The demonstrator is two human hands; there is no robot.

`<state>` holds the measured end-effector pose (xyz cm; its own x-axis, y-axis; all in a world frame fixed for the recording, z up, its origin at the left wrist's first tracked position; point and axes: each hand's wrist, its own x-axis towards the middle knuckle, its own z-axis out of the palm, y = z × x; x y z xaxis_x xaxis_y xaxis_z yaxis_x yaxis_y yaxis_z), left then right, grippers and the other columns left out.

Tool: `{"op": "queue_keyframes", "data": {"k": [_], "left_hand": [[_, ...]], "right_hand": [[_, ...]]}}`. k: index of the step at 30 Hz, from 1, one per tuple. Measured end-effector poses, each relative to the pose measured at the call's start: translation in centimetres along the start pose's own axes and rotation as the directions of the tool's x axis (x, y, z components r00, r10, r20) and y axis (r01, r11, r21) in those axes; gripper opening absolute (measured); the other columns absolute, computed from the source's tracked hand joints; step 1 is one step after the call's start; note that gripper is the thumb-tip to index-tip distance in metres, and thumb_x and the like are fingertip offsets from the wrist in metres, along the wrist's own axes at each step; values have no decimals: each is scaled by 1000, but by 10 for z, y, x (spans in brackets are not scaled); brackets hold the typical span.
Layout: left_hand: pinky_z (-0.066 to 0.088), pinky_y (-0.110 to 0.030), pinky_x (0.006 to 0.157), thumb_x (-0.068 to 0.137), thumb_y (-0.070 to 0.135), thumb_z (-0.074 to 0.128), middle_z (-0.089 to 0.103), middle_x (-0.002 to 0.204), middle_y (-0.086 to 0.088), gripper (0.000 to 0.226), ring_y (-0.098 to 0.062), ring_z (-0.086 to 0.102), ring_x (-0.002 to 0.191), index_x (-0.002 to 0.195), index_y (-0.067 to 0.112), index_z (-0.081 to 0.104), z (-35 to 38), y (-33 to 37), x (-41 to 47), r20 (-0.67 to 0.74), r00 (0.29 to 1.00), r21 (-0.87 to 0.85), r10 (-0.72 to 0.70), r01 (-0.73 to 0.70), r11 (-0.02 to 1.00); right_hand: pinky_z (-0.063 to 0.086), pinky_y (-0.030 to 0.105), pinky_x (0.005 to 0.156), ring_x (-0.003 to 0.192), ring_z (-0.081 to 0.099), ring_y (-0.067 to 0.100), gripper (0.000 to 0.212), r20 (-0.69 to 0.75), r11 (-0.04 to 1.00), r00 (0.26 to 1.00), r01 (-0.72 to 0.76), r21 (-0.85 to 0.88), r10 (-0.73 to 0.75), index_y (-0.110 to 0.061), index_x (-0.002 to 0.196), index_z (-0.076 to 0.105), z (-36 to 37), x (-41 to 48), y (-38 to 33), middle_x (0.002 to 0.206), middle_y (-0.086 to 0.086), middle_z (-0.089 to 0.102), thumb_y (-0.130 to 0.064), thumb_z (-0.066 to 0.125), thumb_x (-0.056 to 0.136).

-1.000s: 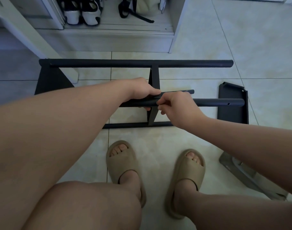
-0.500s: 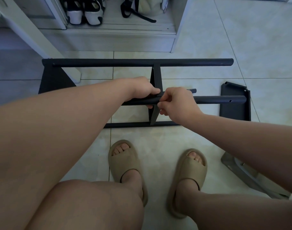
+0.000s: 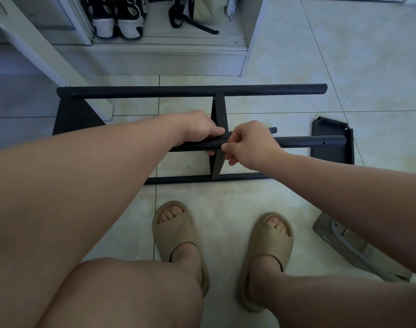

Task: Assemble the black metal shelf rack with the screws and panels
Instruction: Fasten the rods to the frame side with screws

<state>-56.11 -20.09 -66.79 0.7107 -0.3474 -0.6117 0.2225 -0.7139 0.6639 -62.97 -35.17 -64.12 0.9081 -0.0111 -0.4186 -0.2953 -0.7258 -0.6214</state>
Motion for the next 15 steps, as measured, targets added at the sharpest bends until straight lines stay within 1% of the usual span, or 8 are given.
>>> {"op": "queue_keyframes", "data": {"k": [3,4,7,9,10,12,14,15], "left_hand": [[48,-34,83,100,35,52,77,77,-6,36,-20,70,84,94,8,75,7,2,3,-50,998,12,27,-26,1000],[46,-33,78,100,35,51,76,74,-4,38,-19,67,79,94,7,75,9,3,4,-61,997,20,39,-38,999],[43,-32,72,101,36,50,76,72,-2,38,-13,62,73,91,11,76,13,9,7,-55,997,44,56,-54,998],[42,-31,68,101,36,50,76,72,-1,37,-10,62,69,90,13,77,15,14,9,-48,997,54,67,-64,996],[41,-31,67,101,36,50,76,72,-1,37,-9,61,68,90,13,76,15,15,10,-44,996,57,73,-71,996],[43,-31,69,100,37,51,76,72,-1,37,-10,63,71,90,12,76,17,17,12,-31,996,61,81,-79,995],[45,-33,76,99,39,52,76,72,-2,35,-13,64,75,85,15,74,19,16,13,-22,996,54,82,-80,995],[45,-33,76,99,40,53,76,72,-2,35,-13,64,76,82,16,72,19,16,14,-21,996,47,82,-81,996]], "right_hand": [[59,41,78,87,70,28,23,1,975,998,63,-211,-64,-19,76,59,-4,4,2,89,9,73,-25,65,98],[57,43,79,90,67,27,23,-7,956,997,72,-283,-78,-22,76,57,-6,4,5,91,7,72,-29,65,97],[46,36,66,87,58,23,26,-72,917,990,82,-391,-120,-22,83,55,-14,6,15,90,-1,64,-41,71,90],[41,36,70,94,49,19,33,-97,905,979,124,-406,-177,-21,98,55,-21,8,24,98,-5,55,-46,75,87],[41,37,75,98,45,18,35,-90,903,975,150,-401,-202,-22,103,55,-23,9,27,102,-6,52,-46,75,86],[41,37,77,98,44,19,24,-53,900,960,236,-366,-273,-23,100,57,-24,8,32,99,-5,50,-38,74,90],[42,37,73,88,49,21,13,-12,889,936,330,-317,-352,-18,89,58,-20,4,36,85,-6,50,-21,70,93],[41,37,71,82,50,22,14,-10,893,933,342,-293,-361,-17,85,58,-17,3,36,78,-8,50,-16,69,94]]}}
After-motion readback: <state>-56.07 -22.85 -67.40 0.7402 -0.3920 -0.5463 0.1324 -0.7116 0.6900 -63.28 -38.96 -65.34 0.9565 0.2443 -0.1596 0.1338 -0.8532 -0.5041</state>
